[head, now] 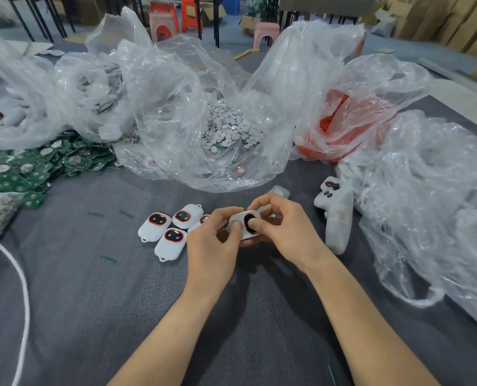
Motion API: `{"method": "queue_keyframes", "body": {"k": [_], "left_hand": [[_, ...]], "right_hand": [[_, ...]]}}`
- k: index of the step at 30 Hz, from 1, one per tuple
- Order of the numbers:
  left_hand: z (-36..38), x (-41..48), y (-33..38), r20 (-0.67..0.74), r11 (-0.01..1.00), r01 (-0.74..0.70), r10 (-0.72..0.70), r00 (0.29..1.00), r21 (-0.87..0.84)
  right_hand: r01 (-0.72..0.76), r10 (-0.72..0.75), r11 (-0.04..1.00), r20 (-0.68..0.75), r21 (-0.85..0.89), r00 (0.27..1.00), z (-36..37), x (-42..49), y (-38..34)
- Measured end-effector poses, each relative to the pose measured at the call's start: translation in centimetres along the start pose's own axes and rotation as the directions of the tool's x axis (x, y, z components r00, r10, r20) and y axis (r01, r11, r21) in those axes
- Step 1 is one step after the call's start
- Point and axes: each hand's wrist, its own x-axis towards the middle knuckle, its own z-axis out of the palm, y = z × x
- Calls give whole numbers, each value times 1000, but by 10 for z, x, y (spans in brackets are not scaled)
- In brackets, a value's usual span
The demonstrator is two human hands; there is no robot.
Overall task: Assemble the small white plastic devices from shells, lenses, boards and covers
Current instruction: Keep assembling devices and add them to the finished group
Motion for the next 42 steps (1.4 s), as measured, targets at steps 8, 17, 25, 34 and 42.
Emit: {"method": "queue_keyframes", "body": {"k": [8,17,25,34,42], "left_hand": [[1,0,-1,36,997,41,-39,999,-67],[3,-2,-5,24,1000,-8,8,1000,5],[2,-2,-1,-52,999,43,-44,998,-7],[6,21,20,-7,873,-290,319,948,392],[27,185,23,139,681,-115,19,990,724]], "right_hand": [[-88,89,995,-42,44,995,1,-1,0],[-44,25,986,-119,-160,993,4,1,2],[44,-66,979,-101,-199,993,9,-3,0],[99,-153,892,-90,-440,984,6,2,8],[115,-224,818,-128,-563,966,6,4,9]]}}
